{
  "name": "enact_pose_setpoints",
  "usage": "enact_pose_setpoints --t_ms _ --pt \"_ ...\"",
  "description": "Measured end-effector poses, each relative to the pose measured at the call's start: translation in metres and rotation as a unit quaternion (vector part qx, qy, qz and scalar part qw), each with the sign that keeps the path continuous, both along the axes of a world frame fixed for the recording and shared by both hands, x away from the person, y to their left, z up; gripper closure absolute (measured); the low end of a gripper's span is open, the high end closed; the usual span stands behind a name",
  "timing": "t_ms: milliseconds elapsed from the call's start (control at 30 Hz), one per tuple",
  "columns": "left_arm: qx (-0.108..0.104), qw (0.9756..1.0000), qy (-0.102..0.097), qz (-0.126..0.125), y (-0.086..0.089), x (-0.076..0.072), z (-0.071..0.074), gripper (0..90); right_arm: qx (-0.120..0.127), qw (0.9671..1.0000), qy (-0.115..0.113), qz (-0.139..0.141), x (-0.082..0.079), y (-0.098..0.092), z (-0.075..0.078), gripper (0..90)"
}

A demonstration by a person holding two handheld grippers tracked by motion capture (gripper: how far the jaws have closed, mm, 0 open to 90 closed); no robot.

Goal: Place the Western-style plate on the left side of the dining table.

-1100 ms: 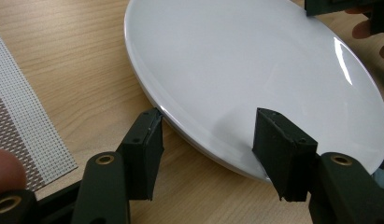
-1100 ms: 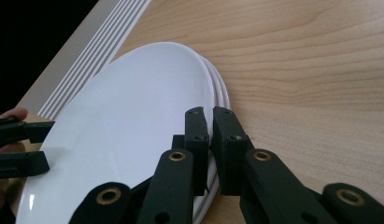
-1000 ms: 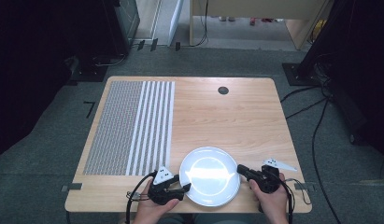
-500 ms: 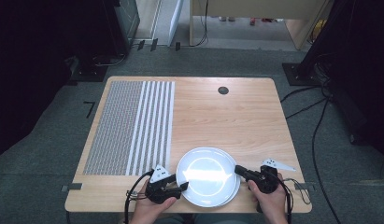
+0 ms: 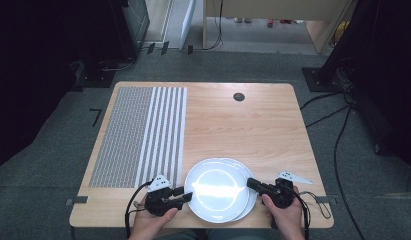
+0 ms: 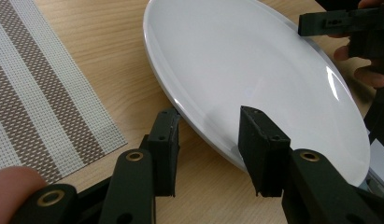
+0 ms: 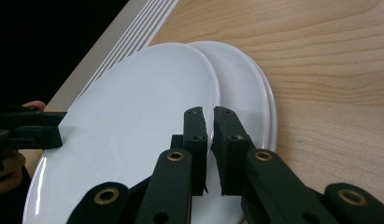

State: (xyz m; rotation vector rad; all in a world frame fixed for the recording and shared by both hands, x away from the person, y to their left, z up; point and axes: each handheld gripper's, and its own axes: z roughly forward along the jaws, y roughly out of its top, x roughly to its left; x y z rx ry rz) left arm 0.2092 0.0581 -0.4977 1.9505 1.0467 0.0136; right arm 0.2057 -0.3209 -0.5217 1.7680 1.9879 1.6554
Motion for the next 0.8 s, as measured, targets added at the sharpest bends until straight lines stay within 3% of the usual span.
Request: enact_pose_setpoints --t_ms 433,667,700,733,767,800 --pt "0.006 0.9999 0.002 -0.009 0.0017 0.0000 0.0031 59.7 0.023 0.9992 0.031 -0.005 0.0039 0.0043 -0.0082 82.8" --pt "0.005 1.0000 0.004 -0.007 0.0017 0.0007 0.0031 60.4 0.053 0.9981 0.029 -0.014 0.0026 -0.0037 -0.0063 85.7" --pt "0.005 0.9999 0.005 -0.008 0.0016 0.0010 0.0030 60.4 0.063 0.9976 0.025 -0.014 0.0024 -0.0043 -0.0060 85.3" --pt "0.005 0.9999 0.005 -0.009 0.0015 0.0012 0.0029 60.4 0.095 0.9950 0.030 -0.003 0.0033 -0.0042 -0.0057 83.9" --pt "0.005 0.9999 0.005 -0.009 0.0015 0.0012 0.0029 60.4 0.103 0.9942 0.033 0.000 0.0032 -0.0029 -0.0050 83.6" --pt "0.005 0.9999 0.005 -0.009 0.0015 0.0013 0.0029 60.4 0.091 0.9954 0.028 -0.006 0.0024 -0.0012 -0.0043 83.6"
